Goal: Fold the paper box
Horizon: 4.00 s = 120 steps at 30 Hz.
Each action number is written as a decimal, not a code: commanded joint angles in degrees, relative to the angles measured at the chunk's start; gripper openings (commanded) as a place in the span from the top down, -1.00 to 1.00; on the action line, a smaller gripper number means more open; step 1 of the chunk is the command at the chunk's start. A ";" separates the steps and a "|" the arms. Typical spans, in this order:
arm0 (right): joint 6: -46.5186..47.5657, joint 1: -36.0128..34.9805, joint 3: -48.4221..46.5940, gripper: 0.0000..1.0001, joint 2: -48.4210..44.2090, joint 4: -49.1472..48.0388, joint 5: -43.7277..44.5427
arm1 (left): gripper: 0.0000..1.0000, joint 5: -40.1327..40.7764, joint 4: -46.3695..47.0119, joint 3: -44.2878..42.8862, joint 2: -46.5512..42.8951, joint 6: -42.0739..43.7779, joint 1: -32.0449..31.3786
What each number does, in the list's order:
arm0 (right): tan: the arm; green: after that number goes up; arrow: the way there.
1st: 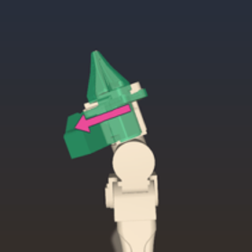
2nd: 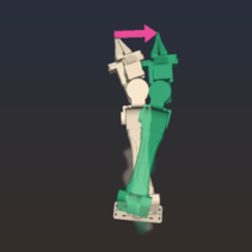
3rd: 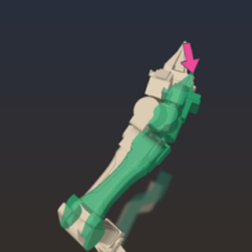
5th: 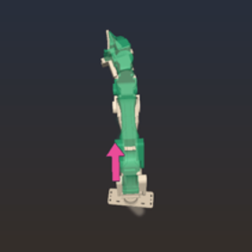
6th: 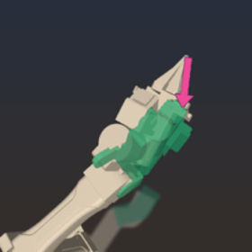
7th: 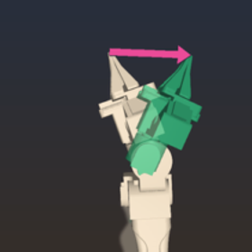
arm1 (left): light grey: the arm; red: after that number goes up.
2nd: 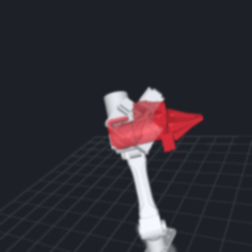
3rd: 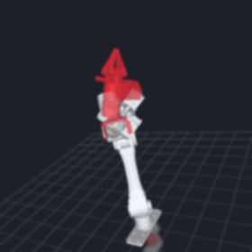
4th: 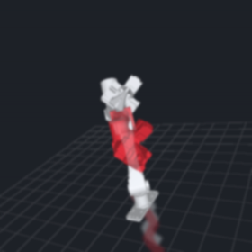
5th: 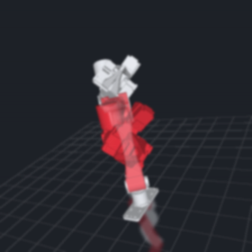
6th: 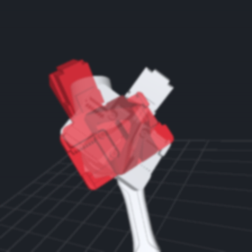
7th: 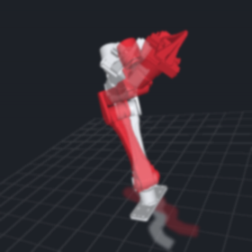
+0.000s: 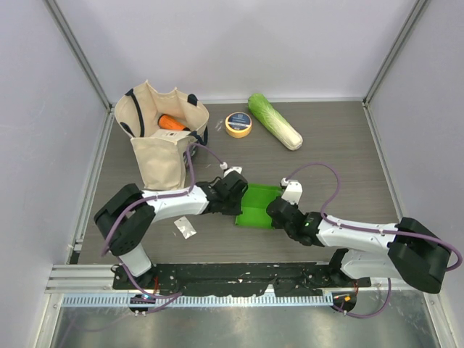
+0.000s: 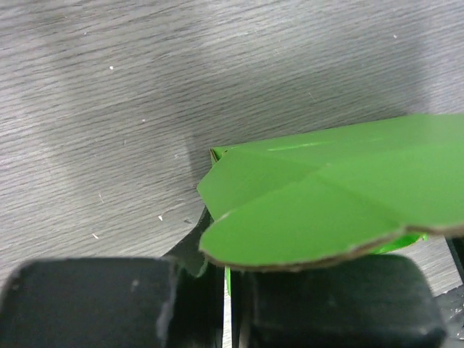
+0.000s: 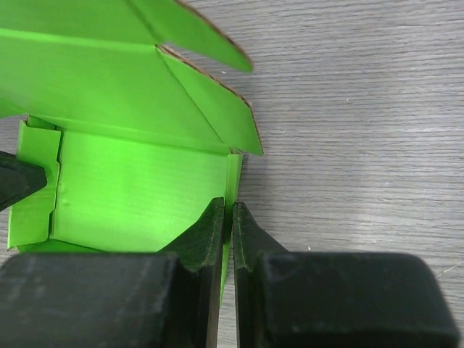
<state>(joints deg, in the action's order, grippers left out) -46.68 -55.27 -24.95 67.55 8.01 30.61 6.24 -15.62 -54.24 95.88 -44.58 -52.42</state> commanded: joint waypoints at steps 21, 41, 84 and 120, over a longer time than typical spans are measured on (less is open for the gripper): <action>-9.14 -4.50 1.83 0.99 2.68 -7.47 6.74 | 1.00 21.54 -14.19 -12.83 26.82 -5.09 -11.56; -7.55 -4.50 0.96 0.99 0.92 -4.59 8.24 | 1.00 11.68 -2.66 -6.50 23.15 -3.68 -8.31; -0.87 -4.68 -2.47 0.76 -0.58 -1.51 6.83 | 0.22 0.98 -3.56 5.01 -13.52 -5.78 -0.68; 0.09 -5.03 -2.91 0.88 1.09 -2.74 6.21 | 0.46 -13.80 36.27 27.70 -18.45 -18.09 6.72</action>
<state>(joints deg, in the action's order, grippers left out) -46.85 -59.90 -25.63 68.05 7.29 35.86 -5.19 15.31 -26.39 76.01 -62.54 -46.00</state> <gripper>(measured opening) 0.115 0.278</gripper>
